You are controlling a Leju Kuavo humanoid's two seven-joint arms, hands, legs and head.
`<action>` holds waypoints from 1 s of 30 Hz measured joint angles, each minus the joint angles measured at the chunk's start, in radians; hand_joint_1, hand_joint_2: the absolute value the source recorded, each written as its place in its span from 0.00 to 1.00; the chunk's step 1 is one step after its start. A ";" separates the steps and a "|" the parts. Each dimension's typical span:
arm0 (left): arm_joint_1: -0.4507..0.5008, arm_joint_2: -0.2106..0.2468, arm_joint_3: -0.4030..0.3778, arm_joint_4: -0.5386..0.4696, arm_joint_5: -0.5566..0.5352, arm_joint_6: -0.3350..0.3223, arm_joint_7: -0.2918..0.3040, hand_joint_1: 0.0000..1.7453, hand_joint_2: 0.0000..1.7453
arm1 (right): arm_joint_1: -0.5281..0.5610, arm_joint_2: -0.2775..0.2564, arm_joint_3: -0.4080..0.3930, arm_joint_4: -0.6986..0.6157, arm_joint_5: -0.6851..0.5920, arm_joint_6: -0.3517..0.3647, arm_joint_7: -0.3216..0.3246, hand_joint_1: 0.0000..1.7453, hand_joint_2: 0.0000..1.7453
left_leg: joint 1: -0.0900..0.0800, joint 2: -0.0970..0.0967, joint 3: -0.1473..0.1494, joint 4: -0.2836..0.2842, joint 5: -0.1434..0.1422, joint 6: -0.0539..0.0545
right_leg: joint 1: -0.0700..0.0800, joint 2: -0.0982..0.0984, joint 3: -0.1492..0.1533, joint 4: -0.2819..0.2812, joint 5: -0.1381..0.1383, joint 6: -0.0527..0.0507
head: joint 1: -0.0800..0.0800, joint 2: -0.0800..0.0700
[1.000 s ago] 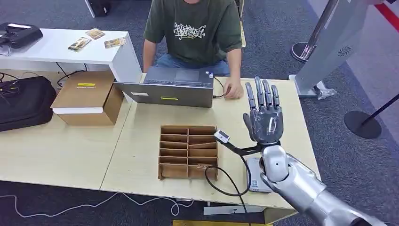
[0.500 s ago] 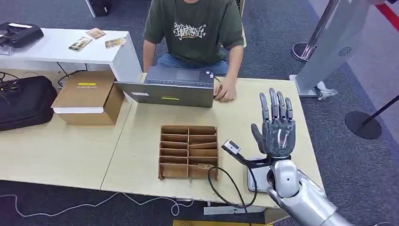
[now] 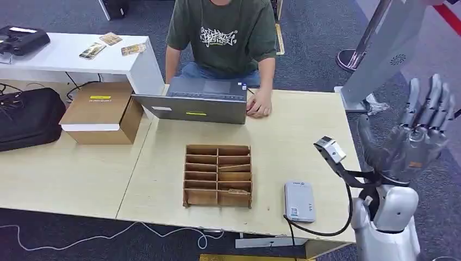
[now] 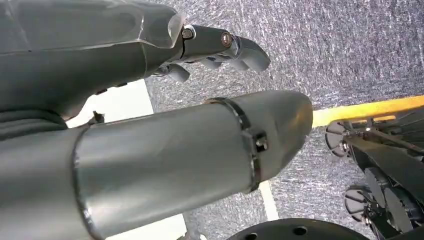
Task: Pass the card to the sensor for recognition and then transmit it.
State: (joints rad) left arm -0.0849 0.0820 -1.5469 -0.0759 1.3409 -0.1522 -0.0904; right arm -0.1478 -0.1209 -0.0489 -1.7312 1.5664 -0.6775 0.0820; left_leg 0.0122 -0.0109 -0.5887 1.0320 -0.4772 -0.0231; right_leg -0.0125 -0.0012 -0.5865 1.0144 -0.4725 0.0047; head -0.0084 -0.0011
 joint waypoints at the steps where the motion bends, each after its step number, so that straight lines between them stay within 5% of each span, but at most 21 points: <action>1: 0.000 -0.001 0.000 0.000 0.002 0.000 0.000 0.00 0.00 | 0.007 0.010 -0.012 -0.005 0.005 0.000 -0.005 0.00 1.00 | 0.000 0.000 0.000 0.000 0.000 0.000 | 0.000 0.000 0.000 0.000 0.000 0.000 | 0.000 0.000; 9: 0.000 -0.006 0.000 0.000 0.034 -0.002 0.000 0.00 0.00 | 0.119 0.082 -0.066 -0.016 0.006 0.001 -0.108 0.00 1.00 | 0.000 0.000 0.000 0.000 0.000 0.000 | 0.000 0.000 0.000 0.000 -0.001 -0.001 | 0.000 0.000; 12: 0.001 -0.010 0.000 0.000 0.050 -0.002 -0.003 0.00 0.00 | 0.169 0.098 -0.068 -0.017 0.006 0.023 -0.095 0.00 1.00 | 0.000 0.000 0.000 0.000 0.000 0.000 | 0.000 0.000 0.000 0.000 -0.001 -0.001 | 0.000 0.000; 16: 0.005 -0.014 0.000 0.000 0.074 -0.005 -0.009 0.00 0.00 | 0.231 0.055 -0.027 -0.035 0.006 0.185 0.122 0.00 1.00 | 0.000 0.000 -0.001 -0.001 -0.001 0.001 | 0.000 0.000 0.000 0.000 -0.001 -0.001 | 0.000 0.000; 18: 0.008 -0.016 0.000 0.002 0.089 -0.010 -0.018 0.00 0.00 | 0.242 -0.005 0.065 -0.055 0.006 0.293 0.327 0.00 1.00 | -0.001 0.001 -0.001 -0.001 -0.001 0.001 | 0.000 0.000 0.000 0.000 -0.001 -0.001 | 0.000 0.000; 21: 0.008 -0.021 0.000 0.005 0.111 -0.018 -0.018 0.00 0.00 | 0.248 -0.083 0.237 -0.075 0.008 0.384 0.484 0.00 1.00 | -0.001 0.002 0.000 -0.001 -0.001 0.002 | 0.000 0.001 0.000 0.000 -0.001 -0.001 | 0.000 0.000; 25: 0.014 -0.028 0.001 0.011 0.134 -0.019 -0.021 0.00 0.00 | 0.268 -0.128 0.416 -0.099 0.008 0.446 0.534 0.00 1.00 | 0.000 0.001 0.000 0.000 -0.001 0.002 | 0.000 0.000 0.000 0.000 -0.001 -0.001 | 0.000 0.000; 30: 0.015 -0.037 0.002 0.017 0.146 -0.021 -0.024 0.00 0.00 | 0.305 -0.129 0.505 -0.146 0.008 0.498 0.521 0.00 1.00 | 0.001 0.001 0.000 -0.001 -0.002 0.000 | 0.000 0.000 0.000 0.000 -0.003 -0.001 | 0.000 0.000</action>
State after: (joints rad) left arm -0.0702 0.0450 -1.5446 -0.0588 1.4874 -0.1732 -0.1144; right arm 0.1574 -0.2502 0.4558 -1.8768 1.5740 -0.1794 0.6035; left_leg 0.0128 -0.0100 -0.5886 1.0313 -0.4794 -0.0226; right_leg -0.0123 -0.0010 -0.5866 1.0145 -0.4750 0.0032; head -0.0084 -0.0011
